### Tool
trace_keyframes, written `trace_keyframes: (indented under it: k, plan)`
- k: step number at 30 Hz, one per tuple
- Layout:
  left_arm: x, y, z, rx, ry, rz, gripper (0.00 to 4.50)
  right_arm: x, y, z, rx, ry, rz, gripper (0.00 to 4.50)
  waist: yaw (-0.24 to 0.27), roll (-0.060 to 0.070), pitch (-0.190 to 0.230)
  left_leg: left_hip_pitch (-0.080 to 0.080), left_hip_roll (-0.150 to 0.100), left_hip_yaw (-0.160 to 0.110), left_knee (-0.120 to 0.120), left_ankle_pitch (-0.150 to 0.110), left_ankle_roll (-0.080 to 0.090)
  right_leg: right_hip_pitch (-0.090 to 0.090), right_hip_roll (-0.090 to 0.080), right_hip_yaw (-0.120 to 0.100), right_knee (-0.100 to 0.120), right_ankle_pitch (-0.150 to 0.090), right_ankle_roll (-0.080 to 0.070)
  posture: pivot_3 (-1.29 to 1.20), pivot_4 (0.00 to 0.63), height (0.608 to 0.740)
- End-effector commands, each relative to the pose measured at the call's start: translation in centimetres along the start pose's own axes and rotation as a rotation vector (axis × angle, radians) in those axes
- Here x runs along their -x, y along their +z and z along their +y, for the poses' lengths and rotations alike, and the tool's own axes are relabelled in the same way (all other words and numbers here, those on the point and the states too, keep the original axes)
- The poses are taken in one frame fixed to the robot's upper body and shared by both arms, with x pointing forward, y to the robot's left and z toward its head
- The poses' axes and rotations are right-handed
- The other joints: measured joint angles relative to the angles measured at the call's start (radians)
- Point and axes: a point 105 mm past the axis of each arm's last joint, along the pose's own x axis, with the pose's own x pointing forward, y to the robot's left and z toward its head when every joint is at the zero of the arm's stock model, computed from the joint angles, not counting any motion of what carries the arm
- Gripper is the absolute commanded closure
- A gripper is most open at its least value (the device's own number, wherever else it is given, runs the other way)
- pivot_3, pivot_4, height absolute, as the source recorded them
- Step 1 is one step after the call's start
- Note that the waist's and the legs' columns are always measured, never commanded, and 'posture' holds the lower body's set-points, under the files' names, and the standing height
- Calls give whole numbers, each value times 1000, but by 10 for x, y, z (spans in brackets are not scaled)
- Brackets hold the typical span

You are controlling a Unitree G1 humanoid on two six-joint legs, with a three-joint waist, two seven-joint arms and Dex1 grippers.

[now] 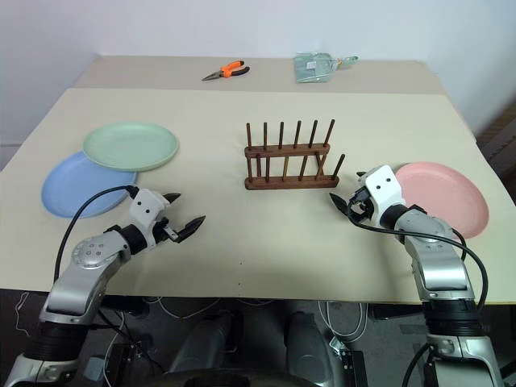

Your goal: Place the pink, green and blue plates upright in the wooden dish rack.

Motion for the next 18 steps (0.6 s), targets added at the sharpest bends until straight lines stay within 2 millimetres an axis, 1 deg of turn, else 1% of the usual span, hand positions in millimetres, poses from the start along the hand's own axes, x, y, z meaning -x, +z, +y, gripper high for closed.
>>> trace_keyframes:
  k: [1, 3, 6, 8, 9, 12, 15, 18]
  plan:
    - [-3, 8, 2, -39, -15, -26, 15, 4, 13, -5, 38, -42, -50, 179, 0, 0, 0, 0, 0, 0, 0, 0, 0, 0, 0, 0, 0, 0, 0, 0, 150, 738]
    - [-6, 6, 1, -45, -21, -22, 15, 4, 10, -3, 37, -44, -44, 179, -2, 0, 0, 0, 0, 0, 0, 0, 0, 0, 0, 0, 0, 0, 0, 0, 150, 738]
    - [-8, 14, 0, -17, -34, -52, 15, 2, 15, -2, 28, -39, -61, 179, -1, 0, 0, 0, 0, 0, 0, 0, 0, 0, 1, 0, 0, 0, 0, 0, 150, 738]
    - [-10, 9, -2, -29, -61, -35, 15, 1, 12, -2, 30, -51, -53, 179, 0, 0, 0, 0, 0, 0, 0, 0, 0, 0, 1, 0, 0, 0, 0, 0, 150, 738]
    - [-12, 7, -5, -43, -88, -26, 15, 2, 12, 1, 23, -42, -53, 179, 0, 0, 0, 0, 0, 0, 0, 0, 0, 0, 1, 0, 0, 0, 0, 0, 150, 738]
    - [-23, 12, -8, -13, -150, -47, 15, 0, 13, 10, -32, 9, -63, 179, 0, 0, 0, 0, 0, 0, 0, 0, 0, 0, 1, 0, 0, 0, 0, 0, 150, 738]
    - [-46, 19, -18, -65, -286, -42, 15, 0, 13, 10, -26, 0, -63, 179, 4, 0, 0, 0, 0, 0, 1, 0, 0, 0, 2, 0, 0, 0, 1, 0, 150, 738]
    - [-72, 24, -17, -90, -352, -35, 15, 2, 16, 12, -29, -13, -80, 179, 6, 0, 0, 0, -1, 0, 2, 0, 0, 0, 2, -1, 0, 2, 3, 0, 150, 738]
